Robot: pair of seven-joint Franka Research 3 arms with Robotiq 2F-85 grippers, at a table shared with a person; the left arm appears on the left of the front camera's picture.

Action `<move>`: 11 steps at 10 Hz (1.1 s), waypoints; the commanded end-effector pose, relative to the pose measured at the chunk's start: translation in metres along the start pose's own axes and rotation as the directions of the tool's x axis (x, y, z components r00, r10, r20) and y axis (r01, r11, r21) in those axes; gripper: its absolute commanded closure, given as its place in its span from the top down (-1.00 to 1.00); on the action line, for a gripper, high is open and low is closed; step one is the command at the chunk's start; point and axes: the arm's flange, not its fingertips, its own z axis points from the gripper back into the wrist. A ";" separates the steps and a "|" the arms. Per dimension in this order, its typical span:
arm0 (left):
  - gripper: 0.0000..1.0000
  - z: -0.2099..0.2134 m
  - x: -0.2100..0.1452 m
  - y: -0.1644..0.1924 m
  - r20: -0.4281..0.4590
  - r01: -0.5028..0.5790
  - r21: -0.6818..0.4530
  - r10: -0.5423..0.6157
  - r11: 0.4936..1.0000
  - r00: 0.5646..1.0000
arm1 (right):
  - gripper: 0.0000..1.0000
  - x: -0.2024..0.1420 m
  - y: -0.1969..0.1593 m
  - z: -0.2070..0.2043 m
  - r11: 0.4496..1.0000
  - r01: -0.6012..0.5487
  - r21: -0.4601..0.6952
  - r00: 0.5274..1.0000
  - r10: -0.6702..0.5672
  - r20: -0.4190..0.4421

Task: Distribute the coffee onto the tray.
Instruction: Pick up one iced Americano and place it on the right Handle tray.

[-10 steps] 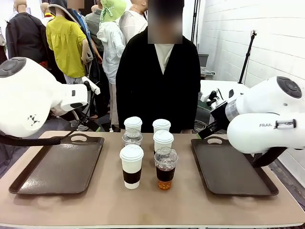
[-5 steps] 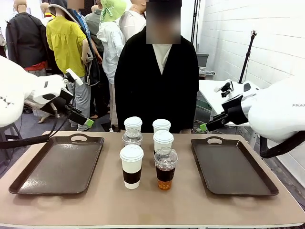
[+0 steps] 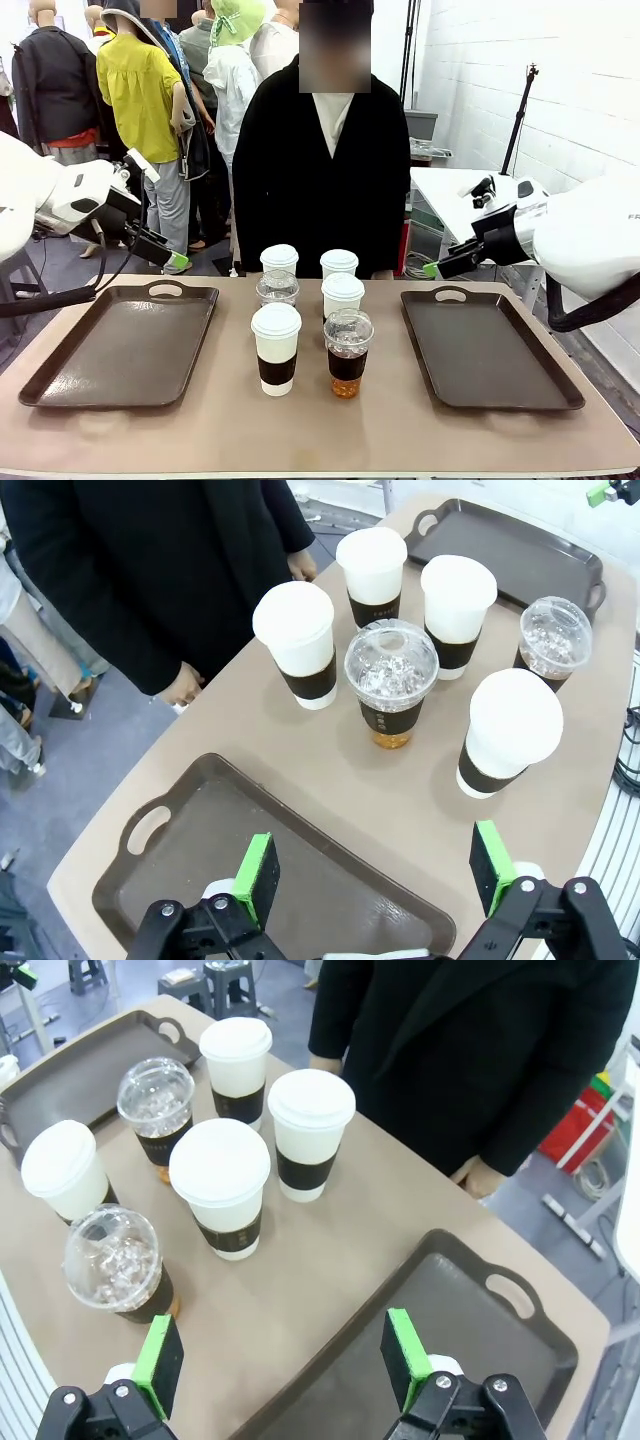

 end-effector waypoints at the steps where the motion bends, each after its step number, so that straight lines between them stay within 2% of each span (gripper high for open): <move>1: 1.00 0.002 -0.001 0.001 0.003 0.004 -0.006 -0.004 1.000 1.000 | 1.00 0.002 0.000 0.003 1.000 0.000 0.000 1.000 0.000 0.009; 11: 1.00 0.002 -0.001 0.001 0.003 0.004 -0.006 -0.004 1.000 1.000 | 1.00 0.002 0.000 0.003 1.000 0.000 0.000 1.000 0.000 0.009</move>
